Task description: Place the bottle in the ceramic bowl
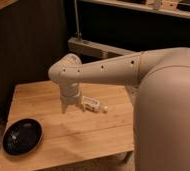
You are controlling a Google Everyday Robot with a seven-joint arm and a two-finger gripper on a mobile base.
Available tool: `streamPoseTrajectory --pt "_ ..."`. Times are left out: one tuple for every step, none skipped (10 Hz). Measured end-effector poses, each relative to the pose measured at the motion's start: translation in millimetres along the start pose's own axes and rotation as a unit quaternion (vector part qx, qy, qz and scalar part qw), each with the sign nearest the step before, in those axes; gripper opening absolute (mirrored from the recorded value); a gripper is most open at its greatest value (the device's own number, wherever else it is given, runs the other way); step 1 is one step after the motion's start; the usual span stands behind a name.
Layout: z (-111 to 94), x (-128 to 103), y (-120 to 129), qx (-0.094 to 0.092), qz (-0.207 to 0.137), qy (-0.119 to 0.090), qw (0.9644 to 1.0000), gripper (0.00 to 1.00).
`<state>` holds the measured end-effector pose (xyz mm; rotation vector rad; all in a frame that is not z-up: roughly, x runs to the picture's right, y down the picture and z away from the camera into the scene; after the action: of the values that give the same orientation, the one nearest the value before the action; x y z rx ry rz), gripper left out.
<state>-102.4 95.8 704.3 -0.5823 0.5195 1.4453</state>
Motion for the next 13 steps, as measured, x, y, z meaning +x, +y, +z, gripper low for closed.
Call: streamPoseTrajectory --pt "0.0 0.0 0.0 0.0 0.0 0.0 1.0 0.65" --pt "0.0 0.0 0.1 0.0 0.0 0.0 1.0 0.65" --pt "0.0 0.0 0.0 0.0 0.0 0.0 1.0 0.65" --pt "0.0 0.0 0.0 0.0 0.0 0.0 1.0 0.65" --pt "0.0 0.0 0.1 0.0 0.0 0.0 1.0 0.65" --pt "0.0 0.0 0.1 0.0 0.0 0.0 1.0 0.65" --pt "-0.3 -0.6 0.2 0.0 0.0 -0.001 1.0 0.65" --pt "-1.8 -2.4 -0.4 0.003 0.0 -0.005 1.0 0.65" --pt "-6.2 -7.7 -0.9 0.007 -0.002 -0.015 0.9999 0.65" --pt "-12.2 -21.7 -7.5 0.012 -0.003 -0.027 0.9996 0.65" --pt "-17.5 -37.9 -14.5 0.013 -0.008 -0.035 0.9993 0.65" --pt "-22.1 -55.4 -21.7 0.012 -0.015 -0.041 0.999 0.65" --pt "-27.8 -80.2 -31.6 0.006 -0.029 -0.049 0.9984 0.65"
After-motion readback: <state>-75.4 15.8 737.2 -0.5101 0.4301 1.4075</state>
